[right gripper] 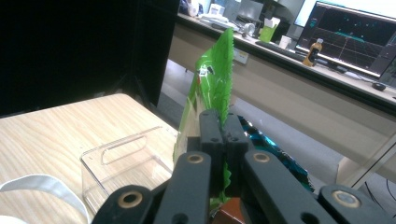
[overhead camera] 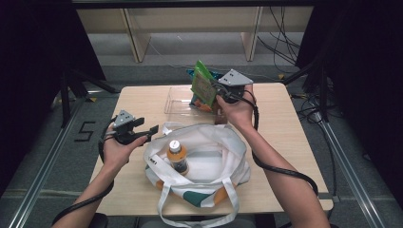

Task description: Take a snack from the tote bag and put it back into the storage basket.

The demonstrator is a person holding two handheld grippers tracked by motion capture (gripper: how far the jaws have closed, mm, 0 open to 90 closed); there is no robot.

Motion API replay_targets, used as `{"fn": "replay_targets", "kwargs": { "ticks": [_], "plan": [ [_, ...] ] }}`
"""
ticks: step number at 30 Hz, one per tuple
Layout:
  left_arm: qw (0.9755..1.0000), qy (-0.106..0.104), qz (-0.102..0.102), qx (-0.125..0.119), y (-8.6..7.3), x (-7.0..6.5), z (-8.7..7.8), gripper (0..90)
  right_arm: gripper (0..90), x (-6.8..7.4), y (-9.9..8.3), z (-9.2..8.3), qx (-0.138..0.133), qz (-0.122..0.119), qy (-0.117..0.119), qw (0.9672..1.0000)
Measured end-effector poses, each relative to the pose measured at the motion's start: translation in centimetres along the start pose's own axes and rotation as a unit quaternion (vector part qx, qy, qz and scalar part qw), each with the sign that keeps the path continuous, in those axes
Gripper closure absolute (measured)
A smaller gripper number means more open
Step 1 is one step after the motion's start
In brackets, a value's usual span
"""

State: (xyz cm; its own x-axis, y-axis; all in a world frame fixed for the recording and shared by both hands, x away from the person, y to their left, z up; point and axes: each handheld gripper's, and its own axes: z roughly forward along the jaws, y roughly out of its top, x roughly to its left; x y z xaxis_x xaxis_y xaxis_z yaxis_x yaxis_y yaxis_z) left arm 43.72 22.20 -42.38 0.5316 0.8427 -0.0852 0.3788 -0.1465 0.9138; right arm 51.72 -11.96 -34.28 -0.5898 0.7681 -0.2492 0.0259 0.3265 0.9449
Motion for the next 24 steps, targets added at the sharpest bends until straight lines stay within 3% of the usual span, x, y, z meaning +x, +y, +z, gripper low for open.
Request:
{"fn": "replay_targets", "kwargs": {
  "ticks": [3,5,12,19,21,22,24],
  "plan": [
    [1.0,0.0,0.0,-0.001,0.0,0.0,0.0,29.3,90.0,0.0,-0.1,0.2,-0.002,-0.006,-0.001,1.0],
    [1.0,0.0,0.001,0.0,0.0,0.0,0.0,29.3,90.0,0.1,-0.2,0.2,0.004,0.005,0.006,1.0],
    [1.0,-0.001,0.001,0.0,0.0,0.0,0.0,29.3,90.0,0.3,-0.6,0.6,0.004,-0.011,0.0,0.9999],
    [1.0,-0.001,0.002,0.001,0.0,0.0,0.0,29.3,90.0,0.7,-0.9,0.8,0.014,-0.002,0.007,0.9999],
    [1.0,-0.001,0.002,0.0,0.0,0.0,0.0,29.3,90.0,0.5,-0.9,1.0,0.005,-0.022,0.0,0.9997],
    [1.0,-0.001,0.002,0.0,0.0,0.0,0.0,29.3,90.0,0.6,-0.9,1.0,0.013,-0.008,0.003,0.9999],
    [1.0,-0.001,0.002,0.0,0.0,0.0,0.0,29.3,90.0,0.7,-1.0,1.0,0.012,-0.006,0.009,0.9999]
  ]
}}
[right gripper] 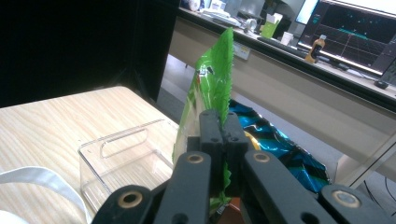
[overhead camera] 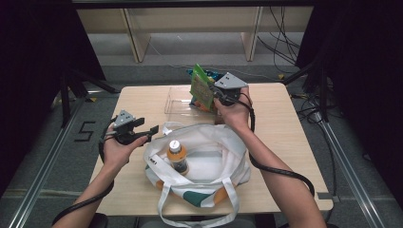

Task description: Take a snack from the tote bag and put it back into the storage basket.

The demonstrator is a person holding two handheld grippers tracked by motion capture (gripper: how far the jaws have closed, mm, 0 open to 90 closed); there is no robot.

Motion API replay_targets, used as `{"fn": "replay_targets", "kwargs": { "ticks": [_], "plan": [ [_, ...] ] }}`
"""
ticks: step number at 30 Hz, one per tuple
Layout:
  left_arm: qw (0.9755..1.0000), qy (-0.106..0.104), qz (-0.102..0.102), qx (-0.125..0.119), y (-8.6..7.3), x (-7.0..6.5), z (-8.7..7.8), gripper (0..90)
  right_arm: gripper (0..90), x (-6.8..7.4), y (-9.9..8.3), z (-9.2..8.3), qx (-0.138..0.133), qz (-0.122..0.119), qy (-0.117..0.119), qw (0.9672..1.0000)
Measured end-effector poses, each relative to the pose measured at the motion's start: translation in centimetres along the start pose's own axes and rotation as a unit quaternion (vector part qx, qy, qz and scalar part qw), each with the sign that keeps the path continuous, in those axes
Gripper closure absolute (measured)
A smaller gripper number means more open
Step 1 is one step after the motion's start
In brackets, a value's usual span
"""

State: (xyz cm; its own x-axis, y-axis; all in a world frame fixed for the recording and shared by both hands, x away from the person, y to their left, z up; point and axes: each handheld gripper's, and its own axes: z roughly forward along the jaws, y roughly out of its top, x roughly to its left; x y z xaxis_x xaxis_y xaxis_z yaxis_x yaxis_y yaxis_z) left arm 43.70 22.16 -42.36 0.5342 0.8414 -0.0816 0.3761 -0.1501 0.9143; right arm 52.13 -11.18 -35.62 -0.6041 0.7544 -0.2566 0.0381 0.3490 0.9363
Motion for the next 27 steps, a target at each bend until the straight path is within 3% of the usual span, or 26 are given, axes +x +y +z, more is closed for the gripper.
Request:
{"fn": "replay_targets", "kwargs": {
  "ticks": [3,5,6,7,8,10,14,18,20,21,27],
  "plan": [
    [1.0,0.0,0.0,0.001,0.0,0.0,0.0,29.3,90.0,0.0,-0.1,0.1,-0.003,-0.012,-0.009,0.9999],
    [1.0,0.0,0.0,0.001,0.0,0.0,0.0,29.3,90.0,0.2,-0.2,0.1,0.006,0.001,0.002,1.0],
    [1.0,0.0,0.0,0.001,0.0,0.0,0.0,29.3,90.0,0.1,-0.2,0.2,0.001,-0.009,-0.004,0.9999],
    [1.0,0.0,0.0,0.001,0.0,0.0,0.0,29.3,90.0,0.3,-0.3,0.2,0.007,0.002,-0.001,1.0],
    [1.0,0.0,0.0,0.001,0.0,0.0,0.0,29.3,90.0,0.2,-0.3,0.3,0.004,-0.008,-0.005,0.9999],
    [1.0,0.0,0.0,0.001,0.0,0.0,0.0,29.3,90.0,0.3,-0.4,0.3,0.009,0.002,0.001,1.0],
    [1.0,0.0,0.0,0.001,0.0,0.0,0.0,29.3,90.0,0.4,-0.5,0.5,0.006,-0.008,-0.004,0.9999],
    [1.0,0.0,-0.001,0.0,0.0,0.0,0.0,29.3,90.0,0.5,-0.6,0.6,0.012,-0.001,0.003,0.9999],
    [1.0,0.0,-0.001,0.0,0.0,0.0,0.0,29.3,90.0,0.5,-0.7,0.6,0.008,-0.014,-0.004,0.9999],
    [1.0,0.0,0.0,0.001,0.0,0.0,0.0,29.3,90.0,0.6,-0.7,0.6,0.014,-0.004,0.001,0.9999],
    [1.0,0.0,0.0,0.0,0.0,0.0,0.0,29.3,90.0,0.7,-1.0,0.8,0.012,-0.019,-0.006,0.9997]
  ]
}}
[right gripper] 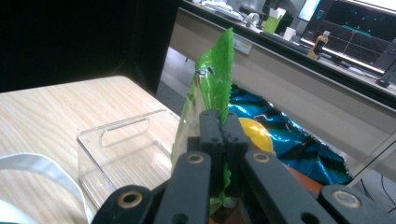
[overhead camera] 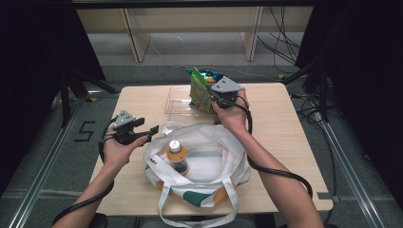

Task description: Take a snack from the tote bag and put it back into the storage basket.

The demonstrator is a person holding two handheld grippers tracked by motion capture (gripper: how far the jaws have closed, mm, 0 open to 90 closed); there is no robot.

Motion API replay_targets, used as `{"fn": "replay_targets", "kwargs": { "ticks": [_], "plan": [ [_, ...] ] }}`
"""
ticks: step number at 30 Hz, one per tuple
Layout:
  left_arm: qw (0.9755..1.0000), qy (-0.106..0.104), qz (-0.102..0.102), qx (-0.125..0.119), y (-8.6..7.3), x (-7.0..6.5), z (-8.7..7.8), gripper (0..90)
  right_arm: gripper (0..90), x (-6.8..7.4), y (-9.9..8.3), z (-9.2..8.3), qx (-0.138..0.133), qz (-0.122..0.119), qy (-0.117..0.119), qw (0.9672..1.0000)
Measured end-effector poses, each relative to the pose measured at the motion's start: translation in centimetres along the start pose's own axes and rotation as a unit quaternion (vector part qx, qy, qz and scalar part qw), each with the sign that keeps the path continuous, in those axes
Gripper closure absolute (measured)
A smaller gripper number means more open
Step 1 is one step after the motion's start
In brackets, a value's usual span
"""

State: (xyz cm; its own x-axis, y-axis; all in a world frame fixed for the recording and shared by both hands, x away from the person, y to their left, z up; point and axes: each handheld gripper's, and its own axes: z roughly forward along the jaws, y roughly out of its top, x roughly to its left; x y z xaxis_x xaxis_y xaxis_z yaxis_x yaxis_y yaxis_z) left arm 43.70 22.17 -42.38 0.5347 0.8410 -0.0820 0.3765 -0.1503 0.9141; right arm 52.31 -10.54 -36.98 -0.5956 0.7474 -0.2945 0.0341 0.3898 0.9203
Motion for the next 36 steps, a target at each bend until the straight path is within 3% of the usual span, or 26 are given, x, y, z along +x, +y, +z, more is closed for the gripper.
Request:
{"fn": "replay_targets", "kwargs": {
  "ticks": [8,14,16,19,23,28,29,31,33,36],
  "plan": [
    [1.0,-0.001,0.001,0.001,0.0,-0.1,0.0,29.3,90.0,0.4,-0.9,0.4,0.007,-0.015,-0.003,0.9999],
    [1.0,0.0,0.0,0.001,0.0,0.0,0.0,29.3,90.0,0.5,-1.1,0.5,0.015,-0.008,0.002,0.9999],
    [1.0,-0.001,0.0,0.001,0.0,0.0,0.0,29.3,90.0,0.6,-1.2,0.5,0.014,-0.016,0.003,0.9998],
    [1.0,-0.001,0.0,0.001,0.0,0.0,0.0,29.3,90.0,0.7,-1.4,0.5,0.019,-0.002,0.005,0.9998],
    [1.0,0.0,0.0,0.002,-0.1,0.0,0.0,29.3,90.0,0.5,-1.5,0.5,0.017,-0.013,-0.003,0.9998],
    [1.0,-0.001,0.001,0.003,0.0,-0.1,0.1,29.3,90.0,0.5,-1.7,0.5,0.026,-0.009,0.0,0.9996],
    [1.0,-0.002,0.001,0.003,0.0,-0.1,0.1,29.3,90.0,0.7,-1.8,0.4,0.035,0.005,0.003,0.9994],
    [1.0,-0.004,0.001,0.001,0.0,-0.1,0.1,29.3,90.0,0.7,-2.0,0.6,0.036,-0.01,0.0,0.9993],
    [1.0,-0.001,0.001,0.003,0.0,-0.1,0.1,29.3,90.0,0.9,-2.2,0.6,0.045,0.002,0.006,0.999],
    [1.0,-0.003,0.001,0.003,-0.1,-0.1,0.1,29.3,90.0,0.7,-2.4,0.7,0.04,-0.013,-0.002,0.9991]
  ]
}}
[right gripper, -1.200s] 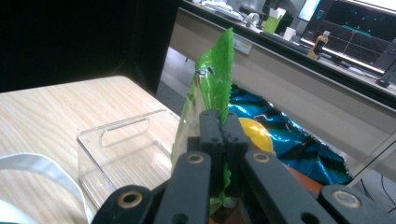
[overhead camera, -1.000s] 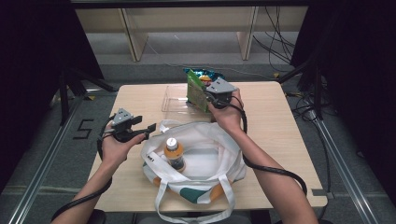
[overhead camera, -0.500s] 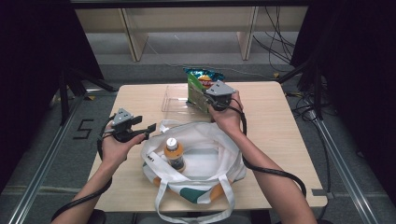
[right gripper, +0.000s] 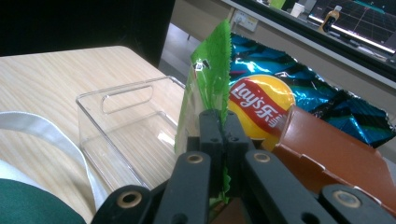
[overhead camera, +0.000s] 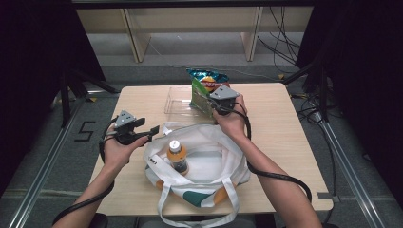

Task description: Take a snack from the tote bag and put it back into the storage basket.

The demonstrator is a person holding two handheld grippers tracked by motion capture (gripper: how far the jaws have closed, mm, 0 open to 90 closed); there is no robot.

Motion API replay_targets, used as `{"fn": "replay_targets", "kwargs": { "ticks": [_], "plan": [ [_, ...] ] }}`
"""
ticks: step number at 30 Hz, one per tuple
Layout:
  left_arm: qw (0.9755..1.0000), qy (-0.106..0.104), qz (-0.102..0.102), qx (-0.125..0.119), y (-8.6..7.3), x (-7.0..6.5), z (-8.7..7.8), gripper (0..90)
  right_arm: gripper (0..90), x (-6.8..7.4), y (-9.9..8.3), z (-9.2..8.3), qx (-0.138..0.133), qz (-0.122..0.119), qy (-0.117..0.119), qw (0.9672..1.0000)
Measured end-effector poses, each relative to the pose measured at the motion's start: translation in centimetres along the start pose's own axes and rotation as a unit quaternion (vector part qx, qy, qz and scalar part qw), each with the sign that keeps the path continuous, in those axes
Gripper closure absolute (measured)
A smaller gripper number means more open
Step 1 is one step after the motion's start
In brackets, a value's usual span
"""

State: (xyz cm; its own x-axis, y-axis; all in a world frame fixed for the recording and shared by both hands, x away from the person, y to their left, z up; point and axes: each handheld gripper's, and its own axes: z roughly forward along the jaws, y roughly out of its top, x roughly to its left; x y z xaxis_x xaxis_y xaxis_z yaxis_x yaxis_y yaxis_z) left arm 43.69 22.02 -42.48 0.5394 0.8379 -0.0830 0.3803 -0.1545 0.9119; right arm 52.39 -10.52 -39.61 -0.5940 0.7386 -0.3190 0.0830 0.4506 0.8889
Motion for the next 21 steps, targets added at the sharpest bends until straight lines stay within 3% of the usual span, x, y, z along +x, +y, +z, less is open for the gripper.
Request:
{"fn": "replay_targets", "kwargs": {
  "ticks": [7,8,12,13,17,19,20,21],
  "plan": [
    [1.0,0.0,0.0,0.0,0.0,0.0,0.0,29.3,90.0,0.1,-0.2,0.2,0.019,0.015,0.01,0.9997],
    [1.0,0.0,0.0,0.0,0.0,0.0,0.0,29.3,90.0,0.1,-0.3,0.2,0.018,0.007,0.0,0.9998],
    [1.0,-0.001,0.0,0.0,0.0,0.0,0.0,29.3,90.0,0.1,-0.4,0.3,0.029,0.016,0.005,0.9995],
    [1.0,-0.001,0.0,0.0,0.0,0.0,0.0,29.3,90.0,0.0,-0.5,0.4,0.025,0.008,0.002,0.9997],
    [1.0,-0.001,0.0,-0.001,0.0,0.0,0.0,29.3,90.0,0.1,-0.7,0.5,0.032,0.024,0.011,0.9991],
    [1.0,0.0,0.001,-0.001,0.1,0.0,0.0,29.3,90.0,0.1,-0.9,0.5,0.035,0.023,0.007,0.9991],
    [1.0,0.0,0.0,-0.001,0.1,0.0,0.0,29.3,90.0,-0.1,-1.0,0.6,0.029,0.008,-0.001,0.9995],
    [1.0,-0.001,0.0,0.0,0.0,0.0,0.0,29.3,90.0,0.0,-1.0,0.6,0.031,0.015,-0.001,0.9994]
  ]
}}
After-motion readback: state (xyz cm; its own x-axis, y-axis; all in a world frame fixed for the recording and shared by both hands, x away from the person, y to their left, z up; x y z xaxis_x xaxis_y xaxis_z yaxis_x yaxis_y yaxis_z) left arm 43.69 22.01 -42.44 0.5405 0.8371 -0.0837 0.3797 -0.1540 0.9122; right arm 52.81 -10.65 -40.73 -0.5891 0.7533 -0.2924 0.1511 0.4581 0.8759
